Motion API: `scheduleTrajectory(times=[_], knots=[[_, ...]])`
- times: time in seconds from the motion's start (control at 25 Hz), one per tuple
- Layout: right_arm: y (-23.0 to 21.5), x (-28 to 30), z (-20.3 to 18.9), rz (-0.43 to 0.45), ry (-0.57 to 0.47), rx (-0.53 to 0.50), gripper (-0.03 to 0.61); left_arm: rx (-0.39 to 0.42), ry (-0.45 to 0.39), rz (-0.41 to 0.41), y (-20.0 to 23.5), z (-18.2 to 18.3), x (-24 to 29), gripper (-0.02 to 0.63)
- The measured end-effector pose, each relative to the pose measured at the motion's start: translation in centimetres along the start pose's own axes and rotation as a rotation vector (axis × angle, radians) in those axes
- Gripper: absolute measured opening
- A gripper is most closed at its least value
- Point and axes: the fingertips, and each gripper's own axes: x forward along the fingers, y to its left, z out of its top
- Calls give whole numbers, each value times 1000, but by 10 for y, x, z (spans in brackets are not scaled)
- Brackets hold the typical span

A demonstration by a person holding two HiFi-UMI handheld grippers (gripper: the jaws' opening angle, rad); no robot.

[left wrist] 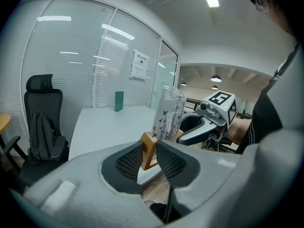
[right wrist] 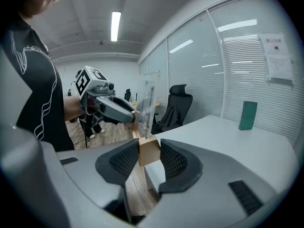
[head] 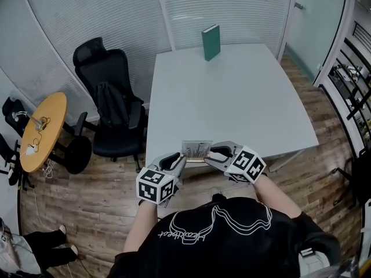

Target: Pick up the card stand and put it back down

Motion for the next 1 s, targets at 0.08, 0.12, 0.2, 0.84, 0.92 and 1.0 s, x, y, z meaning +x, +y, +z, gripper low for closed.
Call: scheduleTrajectory(times=[0.08, 0.12, 0.2, 0.84, 0.92, 1.0], knots=[[-7, 2, -1, 5, 3, 9, 147, -9, 4, -1, 3, 1, 6, 97], [-12, 4, -1, 7, 6, 13, 147, -15, 5, -1, 5, 2, 9, 97], [-21, 8, -2, 11, 13, 21, 147, -29, 10, -1, 12, 3, 17, 97], [-104, 59, -21, 47, 72, 80, 144, -120, 72, 11, 73, 1, 92, 92], [-113, 65, -25, 51, 77, 86, 144, -142, 76, 9, 80, -2, 100, 92], [-120, 73, -30, 62, 87, 93, 144, -166, 83, 6, 87, -8, 108, 92]])
